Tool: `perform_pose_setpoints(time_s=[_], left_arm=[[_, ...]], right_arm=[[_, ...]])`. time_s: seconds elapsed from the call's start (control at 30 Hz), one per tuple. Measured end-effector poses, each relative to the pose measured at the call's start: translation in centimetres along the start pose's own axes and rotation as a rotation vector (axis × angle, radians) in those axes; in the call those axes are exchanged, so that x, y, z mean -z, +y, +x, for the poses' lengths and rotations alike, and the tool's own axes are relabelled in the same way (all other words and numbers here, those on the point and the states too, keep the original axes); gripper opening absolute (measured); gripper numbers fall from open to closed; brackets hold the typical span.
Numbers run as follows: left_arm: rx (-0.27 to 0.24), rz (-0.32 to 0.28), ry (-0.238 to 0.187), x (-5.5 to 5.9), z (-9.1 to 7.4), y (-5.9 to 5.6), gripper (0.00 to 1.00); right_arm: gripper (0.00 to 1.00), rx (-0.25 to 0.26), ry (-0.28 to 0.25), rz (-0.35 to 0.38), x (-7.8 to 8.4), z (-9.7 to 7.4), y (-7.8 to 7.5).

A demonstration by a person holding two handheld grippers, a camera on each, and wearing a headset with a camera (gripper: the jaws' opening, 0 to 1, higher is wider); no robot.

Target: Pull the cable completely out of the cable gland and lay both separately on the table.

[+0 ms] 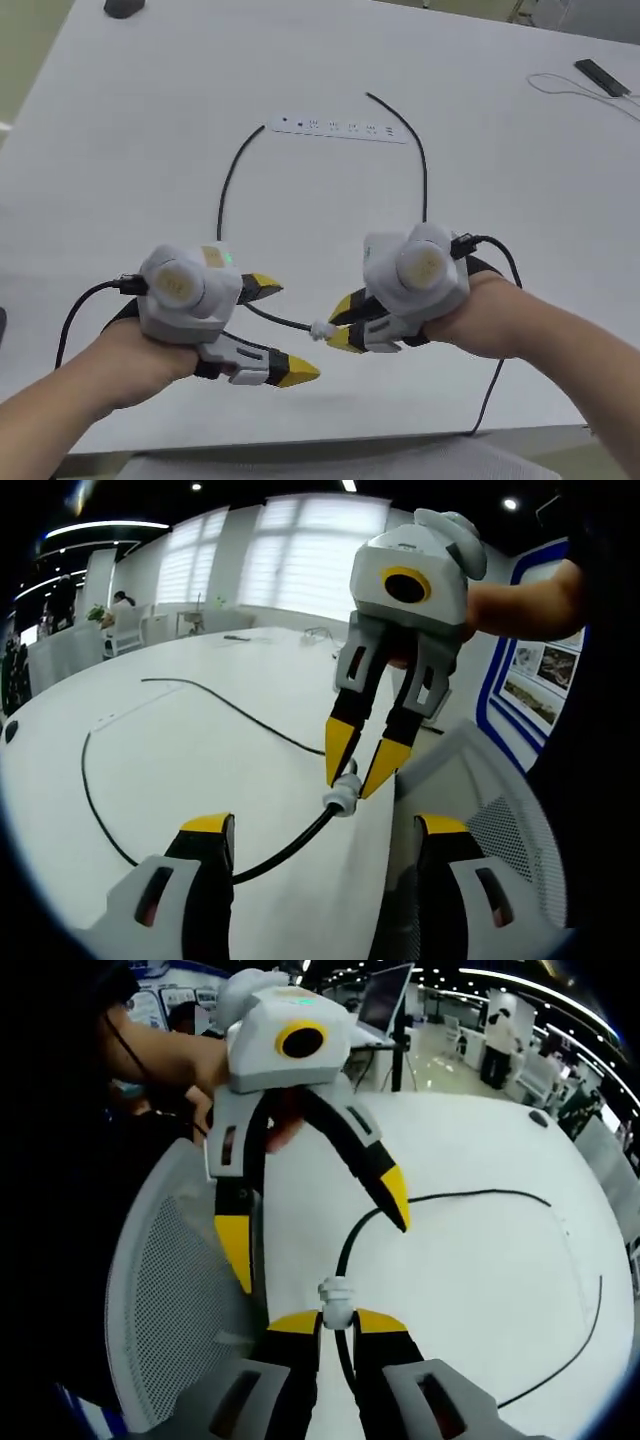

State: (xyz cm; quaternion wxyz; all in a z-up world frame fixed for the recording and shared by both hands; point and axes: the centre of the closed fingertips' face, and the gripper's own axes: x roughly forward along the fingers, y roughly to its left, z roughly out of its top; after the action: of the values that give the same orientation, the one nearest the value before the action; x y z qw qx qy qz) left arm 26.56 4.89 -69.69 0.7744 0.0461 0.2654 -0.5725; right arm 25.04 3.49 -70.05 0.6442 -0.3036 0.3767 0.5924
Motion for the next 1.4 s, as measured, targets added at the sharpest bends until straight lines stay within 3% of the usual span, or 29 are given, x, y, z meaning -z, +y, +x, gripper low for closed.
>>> perform_pose_setpoints(time_s=[0.13,0.4,0.63,0.93,1.07,1.4], left_arm=[[0.030,0.049,0.018,0.1,0.6,-0.5,0.66],[0.061,0.057,-0.015,0.2,1.2,-0.9,0.51],[0.104,0.052,-0.013,0.6,1.5,-1.7,0.33],[0.116,0.054,-0.037,-0.1,1.7,-2.1,0.25],[0.111,0.038,-0.051,-0.4,1.7,-1.9,0.26],[0.132,0.048,-0.037,-0.1,2.1,-2.3,0.18]], right_arm=[[0.06,-0.003,0.003,-0.051,0.1,-0.1,0.4],[0.06,0.018,0.000,-0.087,-0.1,-0.3,0.5],[0.06,0.022,0.013,-0.099,0.3,-0.1,0.7],[0.06,0.019,0.001,-0.105,0.4,-0.2,0.8],[0.07,0.012,-0.001,-0.106,0.5,-0.2,1.0],[0.07,0.011,-0.008,-0.126,0.4,-0.1,0.9]])
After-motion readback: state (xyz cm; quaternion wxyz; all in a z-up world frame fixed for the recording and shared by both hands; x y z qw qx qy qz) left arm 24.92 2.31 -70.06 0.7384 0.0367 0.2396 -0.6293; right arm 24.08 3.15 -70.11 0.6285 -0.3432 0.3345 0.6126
